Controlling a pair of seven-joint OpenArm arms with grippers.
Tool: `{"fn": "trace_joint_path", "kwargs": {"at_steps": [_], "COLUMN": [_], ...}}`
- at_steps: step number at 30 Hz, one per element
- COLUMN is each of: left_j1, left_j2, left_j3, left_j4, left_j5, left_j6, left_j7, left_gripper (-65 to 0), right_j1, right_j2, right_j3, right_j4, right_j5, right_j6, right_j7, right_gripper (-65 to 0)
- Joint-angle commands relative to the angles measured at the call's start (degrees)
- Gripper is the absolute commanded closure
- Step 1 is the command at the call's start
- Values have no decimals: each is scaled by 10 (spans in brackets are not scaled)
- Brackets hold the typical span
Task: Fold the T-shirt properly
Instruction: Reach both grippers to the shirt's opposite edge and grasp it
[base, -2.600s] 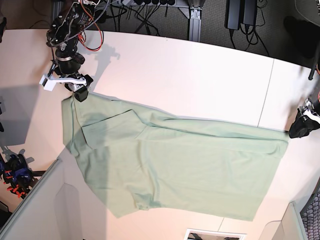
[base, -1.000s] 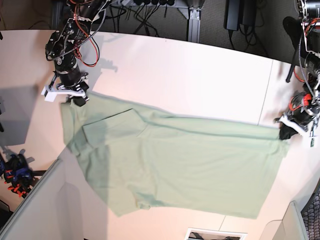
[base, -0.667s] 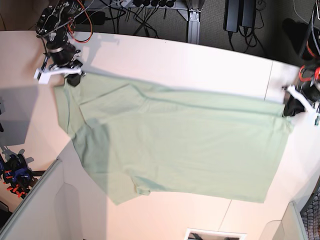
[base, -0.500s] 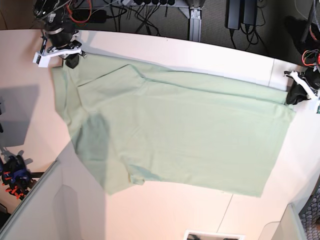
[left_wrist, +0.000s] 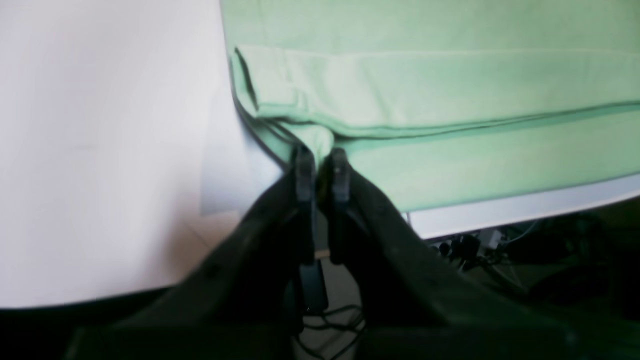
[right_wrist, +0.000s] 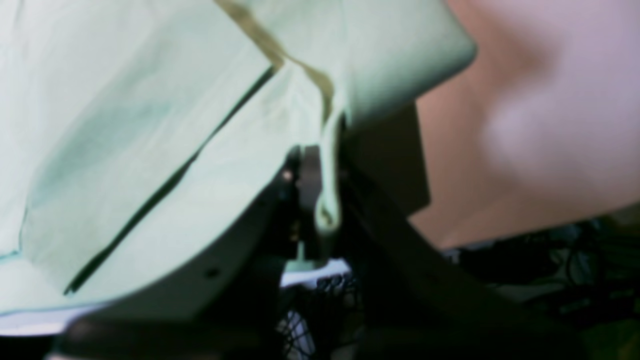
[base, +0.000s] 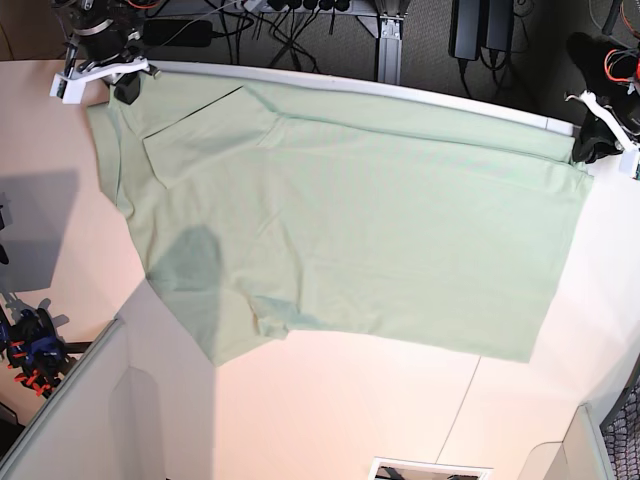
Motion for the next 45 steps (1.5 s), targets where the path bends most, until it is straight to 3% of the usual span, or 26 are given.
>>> {"fn": "trace_joint_path", "kwargs": {"at_steps": [1, 3, 6, 9, 11, 15, 19, 22, 29, 36, 43, 45], "left_j1": [-4, -3, 1, 7, 9, 8, 9, 9, 9, 12, 31, 30], "left_j2": [-3, 4, 5, 4, 4, 4, 3, -3, -6, -11, -18, -18], "left_j3": [-5, -5, -5, -5, -7, -38, -82, -90, -87, -87, -87, -87], "left_j4": [9, 9, 9, 9, 9, 25, 80, 123, 196, 197, 197, 197], "left_j5": [-4, -4, -5, -6, -6, -6, -31, -47, -47, -47, -47, -47], "left_j6": [-3, -9, -19, -19, -19, -19, -52, -53, -53, -54, -54, -53], "left_j7": [-17, -16, -14, -14, -13, -4, 19, 21, 21, 29, 29, 28], "left_gripper": [0, 0, -113, -240, -262, -262, -262, -262, -262, -262, -262, -262], "right_j1": [-2, -2, -3, -7, -9, -9, -8, -2, 120, 337, 555, 598], "right_j2": [9, 9, 9, 9, 9, 9, 10, 11, 87, 170, 176, 167], "right_j3": [6, 6, 6, 6, 7, 19, 55, 87, 79, -36, -164, -202], "right_j4": [10, 10, 10, 10, 10, 13, 44, 80, 46, -180, -530, -621], "right_j5": [-8, -24, -35, -36, -35, -26, -24, -15, -32, -53, -126, -159], "right_j6": [0, 0, 0, 0, 0, 0, 0, 0, 0, 0, 0, 0], "right_j7": [13, 13, 13, 20, 24, 24, 24, 28, 50, 68, 115, 152], "right_gripper": [0, 0, 0, -267, -375, -382, -381, -382, -382, -382, -382, -382]}}
